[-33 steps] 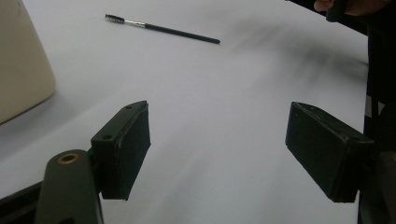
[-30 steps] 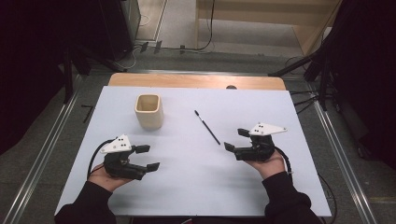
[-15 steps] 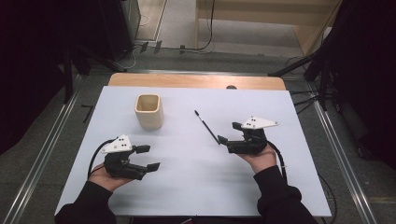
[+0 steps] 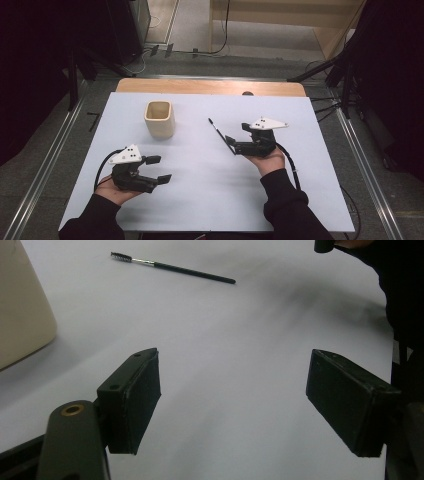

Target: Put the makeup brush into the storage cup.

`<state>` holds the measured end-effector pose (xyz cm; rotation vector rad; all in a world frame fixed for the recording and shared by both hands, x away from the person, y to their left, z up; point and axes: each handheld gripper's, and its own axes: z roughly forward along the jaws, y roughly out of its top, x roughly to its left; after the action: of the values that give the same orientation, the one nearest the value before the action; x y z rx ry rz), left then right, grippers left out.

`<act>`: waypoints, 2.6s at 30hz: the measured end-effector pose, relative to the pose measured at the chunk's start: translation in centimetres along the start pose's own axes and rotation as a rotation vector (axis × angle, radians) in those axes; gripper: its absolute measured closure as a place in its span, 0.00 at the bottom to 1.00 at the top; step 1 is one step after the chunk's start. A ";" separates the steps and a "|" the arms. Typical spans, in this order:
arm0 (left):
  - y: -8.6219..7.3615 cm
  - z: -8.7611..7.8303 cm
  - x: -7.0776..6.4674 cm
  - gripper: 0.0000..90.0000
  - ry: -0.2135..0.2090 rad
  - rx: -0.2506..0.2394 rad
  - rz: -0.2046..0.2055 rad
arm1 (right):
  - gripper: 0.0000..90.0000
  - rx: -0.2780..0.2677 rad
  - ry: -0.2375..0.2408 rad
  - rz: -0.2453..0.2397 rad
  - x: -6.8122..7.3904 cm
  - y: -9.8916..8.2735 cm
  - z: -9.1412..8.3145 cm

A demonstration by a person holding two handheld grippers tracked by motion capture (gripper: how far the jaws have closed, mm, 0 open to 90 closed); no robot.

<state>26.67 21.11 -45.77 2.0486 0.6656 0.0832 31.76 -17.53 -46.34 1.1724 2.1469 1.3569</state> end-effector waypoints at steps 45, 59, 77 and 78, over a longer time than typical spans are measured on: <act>-0.2 0.3 0.1 0.24 -0.019 0.047 -0.012 | 0.27 0.496 0.038 -0.074 0.2 5.1 6.1; -0.2 0.4 0.1 0.24 -0.027 0.057 -0.022 | 0.31 0.657 0.044 -0.058 -0.3 6.2 7.6; -0.2 0.4 0.1 0.24 -0.033 0.064 -0.024 | 0.36 0.847 -0.003 -0.073 -0.2 6.4 9.6; -0.2 0.4 0.1 0.24 -0.033 0.064 -0.025 | 0.37 0.852 -0.006 -0.077 -0.2 6.4 9.7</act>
<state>26.82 20.98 -46.17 2.0981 0.6806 0.0133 41.13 -10.75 -45.54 1.3141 2.8192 0.3606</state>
